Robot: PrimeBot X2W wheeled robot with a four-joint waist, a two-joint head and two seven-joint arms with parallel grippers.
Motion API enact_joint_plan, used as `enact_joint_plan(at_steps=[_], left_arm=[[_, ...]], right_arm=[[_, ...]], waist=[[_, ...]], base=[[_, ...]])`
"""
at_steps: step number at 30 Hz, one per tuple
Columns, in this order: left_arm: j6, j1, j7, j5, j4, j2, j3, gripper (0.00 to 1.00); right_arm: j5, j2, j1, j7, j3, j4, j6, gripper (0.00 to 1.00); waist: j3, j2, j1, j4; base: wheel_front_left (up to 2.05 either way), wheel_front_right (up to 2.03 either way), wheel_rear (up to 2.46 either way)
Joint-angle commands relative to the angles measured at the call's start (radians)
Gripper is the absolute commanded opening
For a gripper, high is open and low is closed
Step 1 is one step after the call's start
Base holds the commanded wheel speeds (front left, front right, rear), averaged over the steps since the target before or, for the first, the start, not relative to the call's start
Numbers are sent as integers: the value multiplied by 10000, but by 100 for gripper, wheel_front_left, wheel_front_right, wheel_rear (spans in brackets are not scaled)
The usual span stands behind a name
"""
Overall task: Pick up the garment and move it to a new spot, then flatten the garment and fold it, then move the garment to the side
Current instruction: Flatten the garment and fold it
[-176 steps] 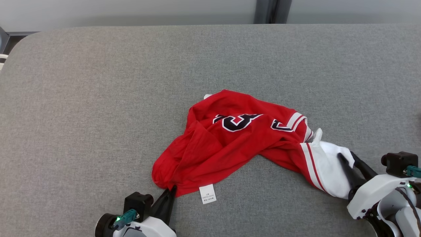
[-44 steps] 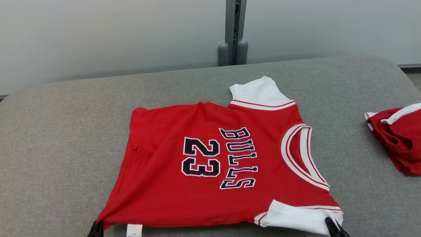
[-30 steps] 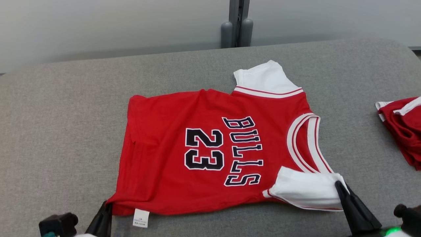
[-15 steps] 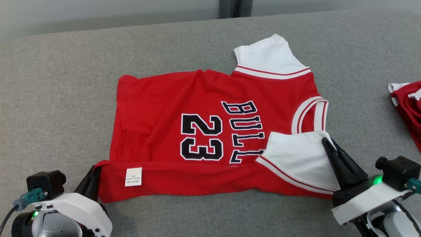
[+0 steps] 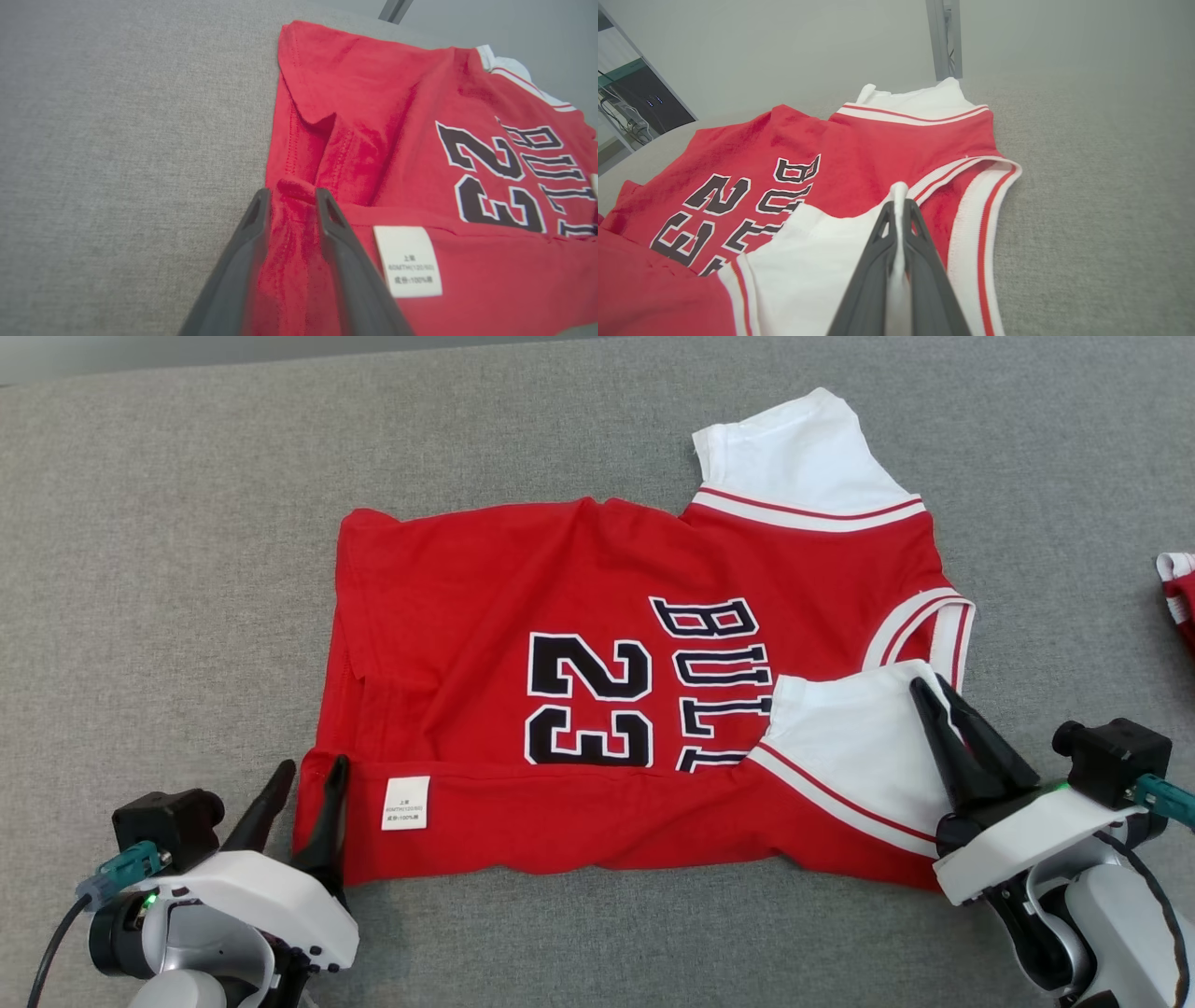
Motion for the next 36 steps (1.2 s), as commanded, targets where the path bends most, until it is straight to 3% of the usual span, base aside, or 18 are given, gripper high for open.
enact_joint_plan(at_steps=[1,11,17,27,36], left_arm=[[-94,-164,-339,-43,86,-65,98,100],[-134,144,-2803,222,353,-771,507,100],[-79,242,-3629,578,492,-923,636,100],[211,828,-3959,2108,523,-821,600,100],[168,1261,-3975,2357,880,-827,512,100]], right_arm=[[39,-38,13,-142,-117,46,4,100],[-1859,749,1138,-196,-2275,-1453,4,100],[-2822,1139,1738,-199,-2962,-2029,4,100],[-3738,1763,3114,-122,-3754,-2539,4,100],[-3878,1990,3827,163,-4097,-2908,4,100]], waist=[[-43,0,0,16],[-763,0,0,-80],[-1282,0,0,-123],[-2136,0,0,-153],[-2281,0,0,-117]], base=[[0,0,0],[0,0,0],[0,0,0],[0,0,0],[0,0,0]])
